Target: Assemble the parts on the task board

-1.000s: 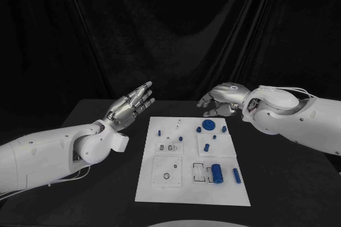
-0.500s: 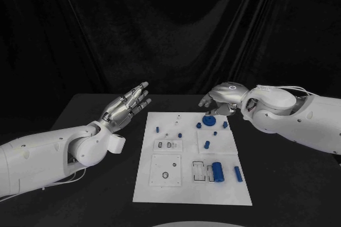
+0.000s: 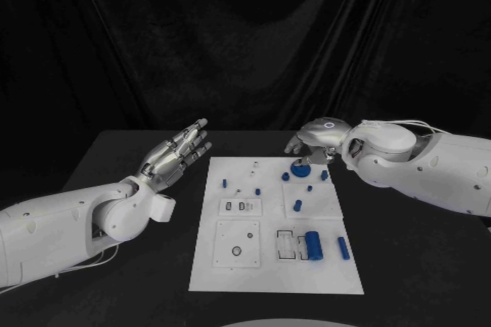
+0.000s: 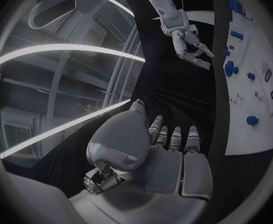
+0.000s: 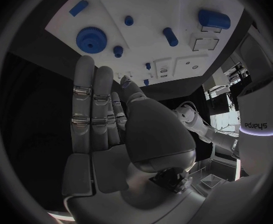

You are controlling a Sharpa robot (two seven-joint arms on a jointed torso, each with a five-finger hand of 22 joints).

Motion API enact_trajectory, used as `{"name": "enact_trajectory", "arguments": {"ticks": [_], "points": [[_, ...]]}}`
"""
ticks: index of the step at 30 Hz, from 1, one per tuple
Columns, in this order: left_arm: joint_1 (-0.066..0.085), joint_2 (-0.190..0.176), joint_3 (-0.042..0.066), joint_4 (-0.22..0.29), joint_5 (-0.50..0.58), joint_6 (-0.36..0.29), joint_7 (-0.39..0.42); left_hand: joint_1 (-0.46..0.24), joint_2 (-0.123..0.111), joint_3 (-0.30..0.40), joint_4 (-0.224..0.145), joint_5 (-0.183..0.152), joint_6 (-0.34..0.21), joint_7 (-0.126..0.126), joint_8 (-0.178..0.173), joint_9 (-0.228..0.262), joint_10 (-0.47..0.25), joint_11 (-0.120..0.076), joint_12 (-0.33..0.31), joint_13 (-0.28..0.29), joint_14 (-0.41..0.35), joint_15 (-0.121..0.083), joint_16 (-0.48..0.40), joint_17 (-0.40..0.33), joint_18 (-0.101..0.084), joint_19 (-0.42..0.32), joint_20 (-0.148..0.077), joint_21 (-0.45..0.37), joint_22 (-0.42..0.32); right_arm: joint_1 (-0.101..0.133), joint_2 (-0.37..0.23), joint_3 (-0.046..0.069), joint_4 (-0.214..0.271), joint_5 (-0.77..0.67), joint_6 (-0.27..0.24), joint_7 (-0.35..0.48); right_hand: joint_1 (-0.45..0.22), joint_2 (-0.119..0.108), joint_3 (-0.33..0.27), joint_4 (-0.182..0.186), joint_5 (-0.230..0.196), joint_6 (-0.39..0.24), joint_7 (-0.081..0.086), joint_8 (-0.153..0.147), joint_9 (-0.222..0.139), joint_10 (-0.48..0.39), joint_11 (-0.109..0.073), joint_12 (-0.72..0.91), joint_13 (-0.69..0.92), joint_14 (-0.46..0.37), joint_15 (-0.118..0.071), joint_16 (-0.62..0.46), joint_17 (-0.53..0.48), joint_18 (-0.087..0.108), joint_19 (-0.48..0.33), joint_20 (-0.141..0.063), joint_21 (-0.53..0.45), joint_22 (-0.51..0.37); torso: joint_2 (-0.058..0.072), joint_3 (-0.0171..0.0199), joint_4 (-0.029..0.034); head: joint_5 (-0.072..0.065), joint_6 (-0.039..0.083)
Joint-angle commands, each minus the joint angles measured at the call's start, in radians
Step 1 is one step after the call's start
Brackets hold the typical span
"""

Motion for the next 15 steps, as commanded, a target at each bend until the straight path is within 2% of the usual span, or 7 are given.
{"name": "enact_trajectory", "arguments": {"ticks": [1,9,11,13,15], "points": [[0.002,0.002,0.001,-0.002,-0.007,0.016,0.050,0.012,0.000,0.008,-0.002,0.009,0.009,0.001,0.004,0.001,0.001,0.006,-0.004,0.001,0.003,-0.005,-0.004,-0.001,0.015,-0.001,-0.004,-0.006,-0.001,-0.005,0.007,0.001,-0.013,-0.012,0.022,-0.024,0.008,-0.004,0.008,0.001,0.004,0.000,0.004,-0.006,-0.002,-0.006,0.004,-0.005,0.000,0.010,-0.006,0.009,0.003,0.007,-0.009,0.000,0.009,0.006,0.011,-0.0027,0.0076,0.003,-0.006],[0.002,0.002,0.001,-0.005,-0.007,0.020,0.049,0.017,0.001,0.012,-0.002,0.017,0.015,0.005,0.005,0.002,0.000,0.009,-0.004,0.001,0.003,-0.006,-0.004,-0.001,0.015,-0.001,-0.005,-0.006,-0.001,-0.009,0.021,0.001,-0.030,-0.012,0.043,-0.020,0.005,-0.005,0.014,0.002,0.003,0.011,0.008,-0.002,0.000,-0.018,0.006,-0.008,-0.001,0.003,-0.004,0.019,0.009,0.006,-0.022,0.002,0.021,0.020,0.021,-0.0060,0.0123,0.005,-0.019],[0.002,0.002,0.001,-0.007,-0.007,0.020,0.048,0.018,0.002,0.013,-0.001,0.020,0.016,0.005,0.005,0.002,-0.001,0.010,-0.004,0.000,0.003,-0.007,-0.004,-0.001,0.015,-0.001,-0.005,-0.006,-0.001,-0.011,0.025,0.001,-0.035,-0.012,0.044,-0.016,0.004,-0.005,0.017,0.002,0.003,0.024,0.013,0.002,0.001,-0.024,0.008,-0.008,-0.001,-0.001,-0.003,0.024,0.012,0.007,-0.029,0.003,0.029,0.028,0.024,-0.0061,0.0127,0.000,-0.017],[0.002,0.002,0.001,-0.009,-0.007,0.021,0.047,0.020,0.002,0.014,-0.001,0.022,0.016,0.006,0.005,0.002,-0.001,0.010,-0.004,0.000,0.003,-0.007,-0.004,-0.001,0.015,-0.001,-0.005,-0.006,-0.001,-0.014,0.030,0.001,-0.042,-0.012,0.047,-0.012,0.002,-0.007,0.022,0.001,0.001,0.037,0.031,0.003,-0.002,-0.042,0.015,-0.009,-0.005,-0.007,0.004,0.031,0.016,0.006,-0.040,0.008,0.041,0.042,0.029,-0.0056,0.0147,-0.007,-0.017],[0.002,0.003,0.001,-0.010,-0.007,0.023,0.046,0.022,0.002,0.017,-0.001,0.026,0.017,0.006,0.005,0.002,-0.002,0.011,-0.005,0.000,0.003,-0.008,-0.004,-0.001,0.015,-0.001,-0.006,-0.006,-0.001,-0.017,0.035,0.001,-0.047,-0.012,0.050,-0.008,0.001,-0.008,0.023,0.001,-0.001,0.037,0.032,0.002,-0.003,-0.043,0.016,-0.009,-0.005,-0.008,0.006,0.032,0.017,0.005,-0.042,0.009,0.043,0.044,0.031,-0.0054,0.0154,-0.009,-0.016]]}}
